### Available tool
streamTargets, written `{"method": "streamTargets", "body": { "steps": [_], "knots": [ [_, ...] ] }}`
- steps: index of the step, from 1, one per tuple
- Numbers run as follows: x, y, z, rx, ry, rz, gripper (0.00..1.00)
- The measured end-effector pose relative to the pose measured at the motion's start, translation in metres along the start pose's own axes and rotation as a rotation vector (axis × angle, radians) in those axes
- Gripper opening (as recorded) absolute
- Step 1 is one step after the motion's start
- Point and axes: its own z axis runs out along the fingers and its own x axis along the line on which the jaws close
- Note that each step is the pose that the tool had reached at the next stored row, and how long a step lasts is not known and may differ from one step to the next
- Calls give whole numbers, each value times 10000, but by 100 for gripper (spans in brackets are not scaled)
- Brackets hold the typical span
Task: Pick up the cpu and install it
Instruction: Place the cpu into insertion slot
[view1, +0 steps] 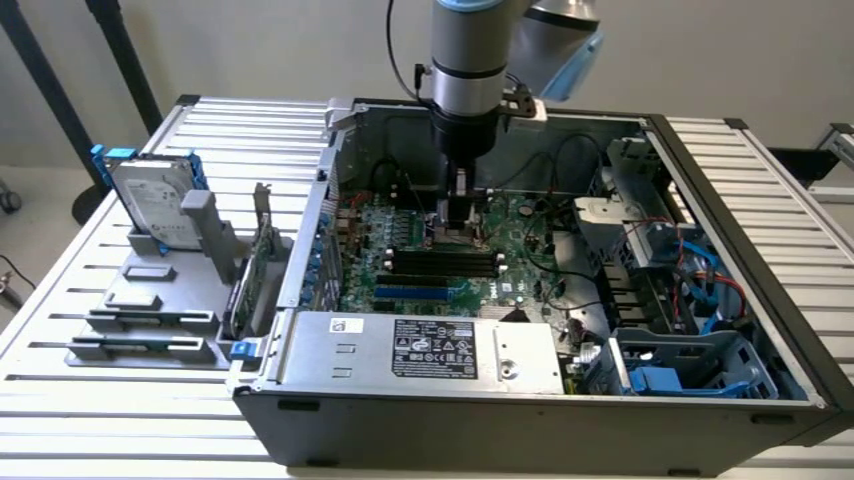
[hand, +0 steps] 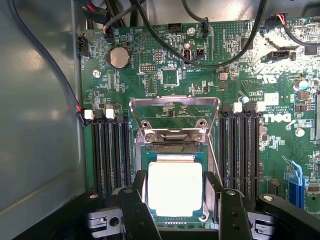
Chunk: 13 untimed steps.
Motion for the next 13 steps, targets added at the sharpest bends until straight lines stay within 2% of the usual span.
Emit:
{"method": "streamTargets", "body": {
  "steps": [1,2,8,13],
  "knots": [
    [6,-8,5,-41,-49,-5,55],
    [10,-11,12,-67,-68,-6,55],
    [9,-20,64,-193,-63,-12,55],
    [5,-67,94,-242,-60,-15,55]
  ]
}}
